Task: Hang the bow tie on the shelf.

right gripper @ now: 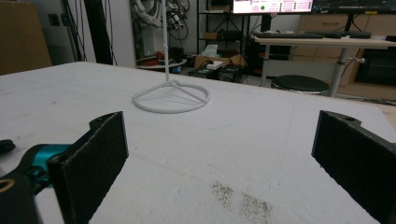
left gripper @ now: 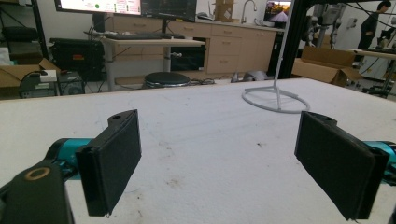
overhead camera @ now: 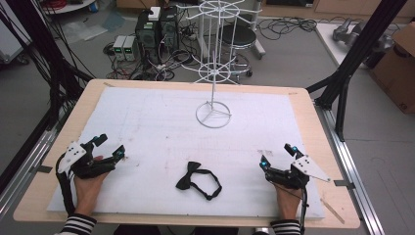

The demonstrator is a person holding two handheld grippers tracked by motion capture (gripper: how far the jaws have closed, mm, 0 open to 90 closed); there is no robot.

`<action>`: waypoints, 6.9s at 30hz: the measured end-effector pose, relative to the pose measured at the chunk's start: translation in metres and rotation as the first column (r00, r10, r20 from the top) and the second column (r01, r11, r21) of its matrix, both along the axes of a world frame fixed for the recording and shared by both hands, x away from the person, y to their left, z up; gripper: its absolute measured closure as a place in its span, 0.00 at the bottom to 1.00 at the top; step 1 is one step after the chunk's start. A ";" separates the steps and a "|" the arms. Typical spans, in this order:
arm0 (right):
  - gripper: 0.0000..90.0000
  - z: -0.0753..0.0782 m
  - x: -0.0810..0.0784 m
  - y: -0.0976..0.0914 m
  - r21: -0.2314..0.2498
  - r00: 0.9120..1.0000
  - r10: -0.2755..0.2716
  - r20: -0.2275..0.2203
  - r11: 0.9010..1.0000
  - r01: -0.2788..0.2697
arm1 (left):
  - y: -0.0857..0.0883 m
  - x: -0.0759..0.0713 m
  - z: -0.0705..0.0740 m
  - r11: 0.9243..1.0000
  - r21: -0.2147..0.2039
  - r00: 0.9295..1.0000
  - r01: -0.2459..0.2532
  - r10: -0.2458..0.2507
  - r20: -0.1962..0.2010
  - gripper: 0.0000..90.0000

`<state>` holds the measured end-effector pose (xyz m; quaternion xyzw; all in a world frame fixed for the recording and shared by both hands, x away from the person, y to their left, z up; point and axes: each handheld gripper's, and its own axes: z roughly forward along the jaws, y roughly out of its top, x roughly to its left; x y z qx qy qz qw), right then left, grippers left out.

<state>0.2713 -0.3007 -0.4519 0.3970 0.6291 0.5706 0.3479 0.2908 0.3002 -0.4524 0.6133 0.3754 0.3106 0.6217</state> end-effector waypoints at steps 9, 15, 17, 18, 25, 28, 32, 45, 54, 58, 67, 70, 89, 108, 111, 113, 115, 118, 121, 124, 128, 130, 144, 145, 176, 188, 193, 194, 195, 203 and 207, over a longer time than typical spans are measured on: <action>0.03 0.000 0.000 0.000 0.000 1.000 -0.001 0.003 1.000 0.001 | -0.003 -0.004 0.016 0.999 0.037 0.999 0.040 -0.039 -0.028 0.16; 0.03 0.000 0.000 0.000 -0.003 1.000 -0.002 0.007 1.000 0.002 | -0.014 -0.006 0.039 0.994 0.095 0.996 0.062 -0.056 -0.065 0.16; 0.03 0.000 0.000 0.000 -0.002 1.000 -0.002 0.002 1.000 0.002 | -0.016 -0.006 0.042 0.991 0.120 0.996 0.061 -0.053 -0.069 0.16; 0.03 0.000 0.000 0.000 -0.001 1.000 -0.001 0.003 1.000 0.001 | -0.020 -0.006 0.045 0.989 0.140 0.996 0.058 -0.048 -0.074 0.16; 0.03 0.000 0.000 -0.001 -0.003 1.000 -0.001 0.007 1.000 0.001 | -0.038 -0.007 0.063 0.980 0.165 0.989 0.109 -0.089 -0.122 0.16; 0.03 0.000 0.000 0.000 -0.001 1.000 -0.001 0.003 1.000 0.001 | -0.052 -0.006 0.072 0.968 0.183 0.974 0.175 -0.143 -0.177 0.16; 0.03 0.000 0.000 0.000 -0.001 1.000 -0.001 0.005 1.000 0.001 | -0.064 -0.006 0.078 0.956 0.198 0.963 0.218 -0.178 -0.202 0.16; 0.03 0.000 0.000 -0.001 0.008 1.000 0.000 0.001 1.000 0.000 | -0.120 -0.007 0.093 0.903 0.260 0.920 0.343 -0.266 -0.288 0.17; 0.03 0.000 -0.001 -0.002 0.011 1.000 -0.001 0.007 1.000 0.001 | -0.148 -0.007 0.090 0.889 0.292 0.903 0.352 -0.241 -0.357 0.18; 0.03 0.000 -0.001 -0.002 0.013 1.000 0.000 0.007 1.000 0.000 | -0.160 -0.008 0.086 0.871 0.302 0.889 0.388 -0.266 -0.373 0.22; 0.03 0.000 -0.001 -0.002 0.015 1.000 0.000 0.011 1.000 0.000 | -0.182 -0.006 0.077 0.850 0.321 0.866 0.417 -0.263 -0.426 0.23; 0.03 0.000 -0.001 -0.002 0.016 1.000 -0.001 0.008 1.000 0.001 | -0.185 -0.005 0.077 0.842 0.332 0.864 0.424 -0.268 -0.426 0.27; 0.03 0.000 -0.001 -0.002 0.014 1.000 0.001 0.014 1.000 -0.001 | -0.202 0.000 0.054 0.835 0.291 0.796 0.467 -0.253 -0.551 0.43; 0.03 -0.001 -0.001 -0.002 0.019 1.000 -0.001 0.014 1.000 0.001 | -0.220 0.004 0.042 0.816 0.354 0.727 0.457 -0.114 -0.677 0.52; 0.03 -0.001 -0.001 -0.002 0.021 1.000 0.000 0.013 1.000 0.000 | -0.222 0.006 0.040 0.818 0.350 0.712 0.457 -0.100 -0.695 0.55; 0.03 -0.001 -0.001 -0.002 0.021 1.000 0.000 0.013 1.000 0.000 | -0.223 0.007 0.039 0.816 0.352 0.706 0.459 -0.095 -0.702 0.55; 0.03 -0.001 -0.001 -0.002 0.022 1.000 -0.001 0.013 1.000 0.001 | -0.224 0.007 0.038 0.816 0.353 0.704 0.458 -0.091 -0.704 0.55; 0.03 -0.001 -0.001 -0.002 0.023 1.000 -0.001 0.012 1.000 0.000 | -0.228 0.009 0.036 0.814 0.356 0.699 0.459 -0.084 -0.710 0.56; 0.03 -0.001 -0.001 -0.002 0.024 1.000 0.000 0.012 1.000 0.000 | -0.230 0.010 0.033 0.809 0.369 0.696 0.459 -0.069 -0.714 0.56; 0.03 -0.001 -0.001 -0.003 0.026 1.000 0.001 0.013 1.000 -0.001 | -0.232 0.011 0.031 0.805 0.375 0.694 0.460 -0.062 -0.718 0.57; 0.03 -0.001 -0.001 -0.002 0.024 1.000 0.000 0.012 1.000 -0.001 | -0.233 0.011 0.031 0.803 0.381 0.691 0.458 -0.052 -0.721 0.60; 0.03 -0.001 -0.001 -0.002 0.024 1.000 0.000 0.013 1.000 0.000 | -0.233 0.011 0.031 0.805 0.384 0.694 0.452 -0.047 -0.718 0.63; 0.03 -0.001 -0.001 -0.002 0.025 1.000 -0.001 0.013 1.000 0.000 | -0.244 0.006 0.032 0.760 0.474 0.736 0.445 -0.009 -0.676 0.70; 0.03 -0.001 -0.001 -0.002 0.024 1.000 0.000 0.013 1.000 0.000 | -0.244 0.006 0.032 0.759 0.475 0.736 0.445 -0.008 -0.677 0.71; 0.03 -0.001 -0.001 -0.002 0.023 1.000 -0.003 0.014 1.000 0.003 | -0.227 0.009 0.044 0.804 0.410 0.782 0.431 -0.106 -0.615 0.85; 0.03 -0.001 -0.001 -0.002 0.020 1.000 -0.004 0.015 1.000 0.004 | -0.202 0.010 0.072 0.874 0.312 0.857 0.373 -0.195 -0.477 0.85; 0.03 -0.001 -0.001 -0.002 0.020 1.000 -0.004 0.015 1.000 0.004 | -0.195 0.011 0.078 0.887 0.290 0.869 0.358 -0.203 -0.451 0.85; 0.03 -0.001 -0.001 -0.002 0.020 1.000 -0.004 0.015 1.000 0.004 | -0.195 0.011 0.078 0.891 0.285 0.872 0.354 -0.204 -0.444 0.85; 0.03 -0.001 -0.001 -0.002 0.020 1.000 -0.004 0.015 1.000 0.004 | -0.193 0.012 0.079 0.893 0.278 0.876 0.355 -0.214 -0.432 0.85; 0.03 -0.001 -0.001 -0.002 0.024 1.000 -0.003 0.013 1.000 0.003 | -0.181 0.015 0.095 0.911 0.219 0.898 0.348 -0.257 -0.358 0.85; 0.03 -0.001 -0.001 -0.002 0.022 1.000 -0.004 0.014 1.000 0.003 | -0.178 0.018 0.104 0.917 0.209 0.908 0.339 -0.260 -0.329 0.85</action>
